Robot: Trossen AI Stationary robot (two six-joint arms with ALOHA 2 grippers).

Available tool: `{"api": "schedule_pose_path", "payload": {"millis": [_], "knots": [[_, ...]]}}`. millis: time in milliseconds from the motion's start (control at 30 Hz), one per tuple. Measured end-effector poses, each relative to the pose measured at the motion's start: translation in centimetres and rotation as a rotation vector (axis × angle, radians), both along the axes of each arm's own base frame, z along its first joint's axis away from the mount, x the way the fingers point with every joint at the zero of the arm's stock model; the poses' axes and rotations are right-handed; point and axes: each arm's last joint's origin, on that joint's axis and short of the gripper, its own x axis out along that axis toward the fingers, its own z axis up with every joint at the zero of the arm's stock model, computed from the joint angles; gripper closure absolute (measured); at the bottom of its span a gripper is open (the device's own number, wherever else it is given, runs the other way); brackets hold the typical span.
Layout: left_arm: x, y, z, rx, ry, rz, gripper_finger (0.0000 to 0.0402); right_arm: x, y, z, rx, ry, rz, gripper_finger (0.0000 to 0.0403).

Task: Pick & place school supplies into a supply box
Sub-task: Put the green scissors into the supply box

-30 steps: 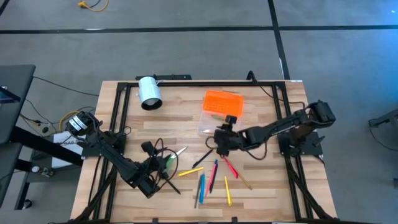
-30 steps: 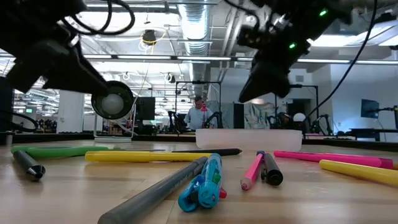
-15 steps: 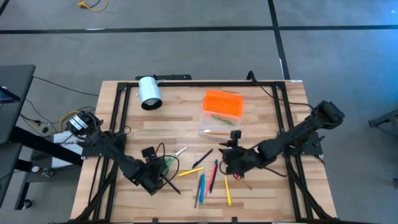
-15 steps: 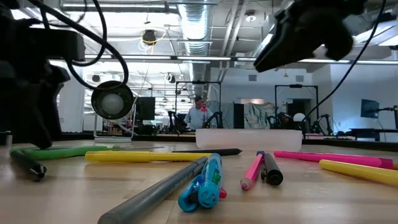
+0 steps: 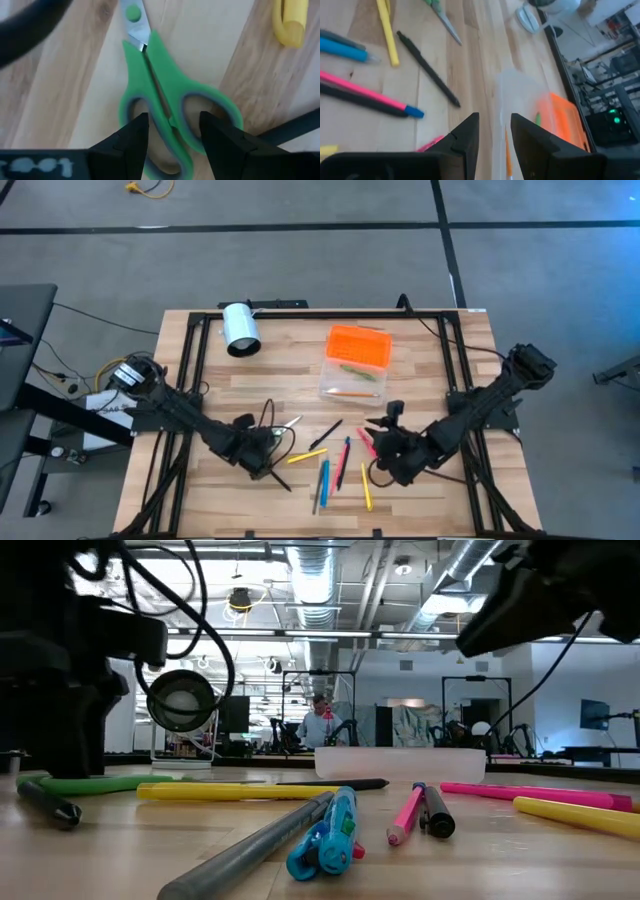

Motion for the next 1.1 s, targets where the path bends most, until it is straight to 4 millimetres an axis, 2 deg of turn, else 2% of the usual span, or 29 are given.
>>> {"api": "schedule_pose_path", "payload": {"millis": [267,533,833,1100], "knots": [[0.8,1.9,-0.2,-0.060,0.058,-0.027,0.0238,-2.6,1.7,-0.3,-0.005,-0.032,-0.022,0.0296],[0.5,3.1,-1.1,-0.063,0.077,-0.079,0.0337,-5.5,3.6,-0.3,0.009,-0.081,0.017,0.0296],[0.6,3.3,-1.1,0.012,0.062,-0.128,0.0337,-7.0,4.8,-0.3,0.035,-0.127,0.048,0.0296],[0.5,4.0,-1.3,0.279,0.006,-0.101,0.0337,-7.0,4.8,-0.3,0.048,-0.140,0.040,0.0296]]}}
